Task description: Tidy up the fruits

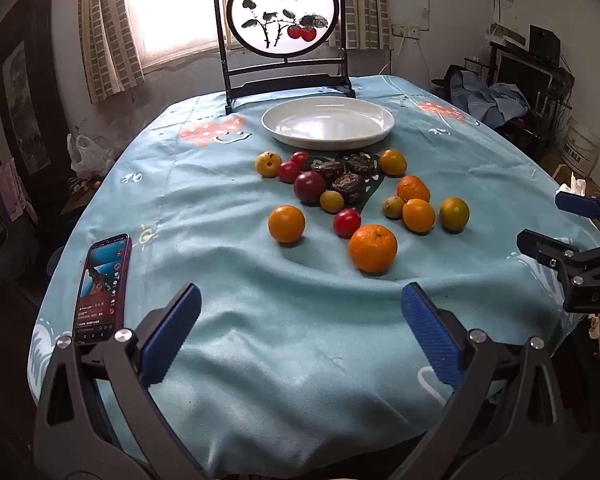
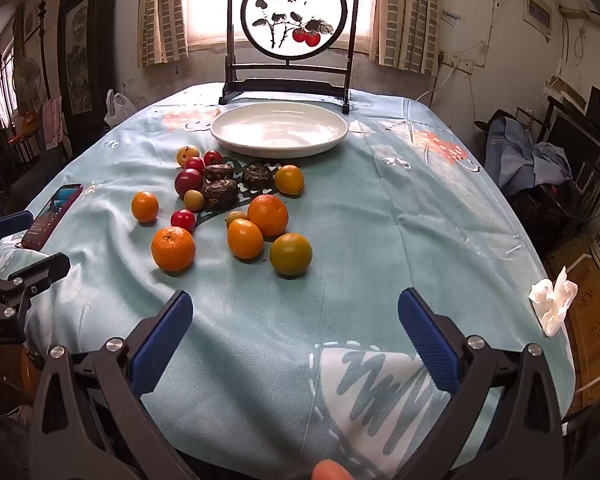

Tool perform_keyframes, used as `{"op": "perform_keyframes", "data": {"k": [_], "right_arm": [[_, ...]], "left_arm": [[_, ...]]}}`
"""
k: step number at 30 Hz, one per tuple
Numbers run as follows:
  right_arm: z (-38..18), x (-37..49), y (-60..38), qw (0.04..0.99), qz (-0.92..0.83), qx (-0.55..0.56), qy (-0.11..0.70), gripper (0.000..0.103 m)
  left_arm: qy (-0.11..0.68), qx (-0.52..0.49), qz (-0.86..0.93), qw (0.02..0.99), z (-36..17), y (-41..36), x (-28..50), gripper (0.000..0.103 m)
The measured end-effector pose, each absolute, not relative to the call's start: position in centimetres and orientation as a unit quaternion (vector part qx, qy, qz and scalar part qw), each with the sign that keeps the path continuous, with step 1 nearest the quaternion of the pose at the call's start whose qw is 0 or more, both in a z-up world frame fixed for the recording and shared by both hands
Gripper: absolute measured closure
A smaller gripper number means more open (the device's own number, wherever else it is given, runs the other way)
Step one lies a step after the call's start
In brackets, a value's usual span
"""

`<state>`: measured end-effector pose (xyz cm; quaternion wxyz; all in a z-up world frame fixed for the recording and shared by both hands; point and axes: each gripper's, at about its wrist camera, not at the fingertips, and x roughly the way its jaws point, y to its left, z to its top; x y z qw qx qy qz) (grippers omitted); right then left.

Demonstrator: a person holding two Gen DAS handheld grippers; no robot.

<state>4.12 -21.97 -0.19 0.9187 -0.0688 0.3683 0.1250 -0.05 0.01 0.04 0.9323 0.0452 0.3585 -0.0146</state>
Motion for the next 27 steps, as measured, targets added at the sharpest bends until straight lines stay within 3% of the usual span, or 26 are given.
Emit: {"op": "perform_keyframes", "data": {"k": [27], "right_arm": [[-0.40,4.09,-21.85,0.918,0.127,-0.069,0.369,0.001]], "left_arm": [[0.361,0.040,-0.014,0.932,-0.35,0.21,-0.08,0.002]]}}
